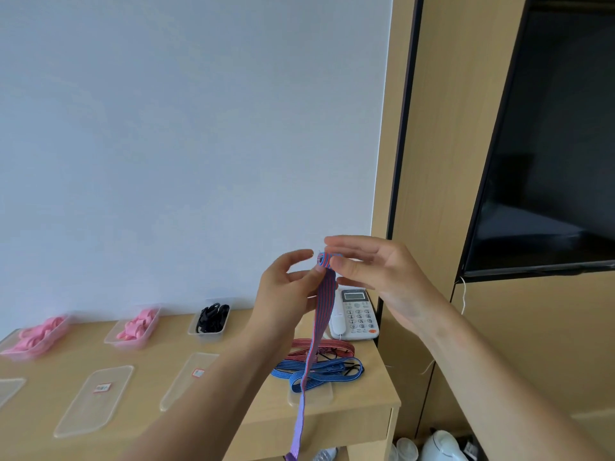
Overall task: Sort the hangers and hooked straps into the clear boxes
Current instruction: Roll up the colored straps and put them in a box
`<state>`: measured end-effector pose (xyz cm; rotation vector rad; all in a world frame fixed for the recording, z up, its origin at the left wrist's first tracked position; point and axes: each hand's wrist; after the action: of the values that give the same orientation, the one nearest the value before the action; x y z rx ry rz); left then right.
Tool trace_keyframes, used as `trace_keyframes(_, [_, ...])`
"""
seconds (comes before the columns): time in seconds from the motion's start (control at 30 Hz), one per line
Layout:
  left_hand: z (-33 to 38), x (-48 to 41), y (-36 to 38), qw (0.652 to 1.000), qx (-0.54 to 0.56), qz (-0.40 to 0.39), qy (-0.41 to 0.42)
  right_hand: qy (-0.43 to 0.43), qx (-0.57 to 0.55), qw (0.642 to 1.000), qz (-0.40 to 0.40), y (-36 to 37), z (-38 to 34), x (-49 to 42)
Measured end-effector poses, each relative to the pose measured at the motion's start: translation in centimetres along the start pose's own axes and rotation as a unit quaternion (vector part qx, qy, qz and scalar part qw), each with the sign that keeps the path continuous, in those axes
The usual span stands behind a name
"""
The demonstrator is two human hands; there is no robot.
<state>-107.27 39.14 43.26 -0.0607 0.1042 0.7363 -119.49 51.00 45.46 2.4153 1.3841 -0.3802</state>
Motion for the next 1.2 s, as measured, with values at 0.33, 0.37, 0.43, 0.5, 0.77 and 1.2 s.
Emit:
trace_keyframes(0.33, [0.6, -0.1, -0.2, 0.997, -0.034, -0.062, -0.030, -0.068, -0.034, 0.997, -0.008, -0.4, -0.2, 0.0])
trace_keyframes(0.37, [0.8, -0.1, -0.2, 0.997, -0.028, -0.068, -0.035, -0.078, -0.026, 0.997, -0.008, -0.4, 0.0, 0.0])
trace_keyframes(0.43, [1.2, -0.1, -0.3, 0.995, -0.022, -0.081, -0.046, -0.101, -0.008, 0.995, -0.009, -0.4, 0.2, -0.1])
trace_keyframes(0.5, [1.5, 0.2, -0.5, 0.994, -0.030, -0.100, -0.042, -0.129, 0.012, 0.991, -0.018, -0.3, 0.5, -0.1])
trace_keyframes(0.77, [1.8, 0.9, -0.3, 0.996, -0.041, -0.079, 0.016, -0.098, 0.078, 0.992, -0.004, -0.5, -0.2, -0.1])
trace_keyframes(1.2, [0.5, 0.6, 0.3, 0.998, -0.041, -0.047, -0.027, -0.155, 0.115, 0.981, 0.036, 0.1, -0.8, -0.5])
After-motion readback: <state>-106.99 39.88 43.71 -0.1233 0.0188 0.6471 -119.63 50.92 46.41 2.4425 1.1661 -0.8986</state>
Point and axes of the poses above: each hand's wrist, its own x-axis away from the middle knuckle, its own y-axis out of the palm, z = x × y, and after that the axes turned 14 degrees about -x, right-handed
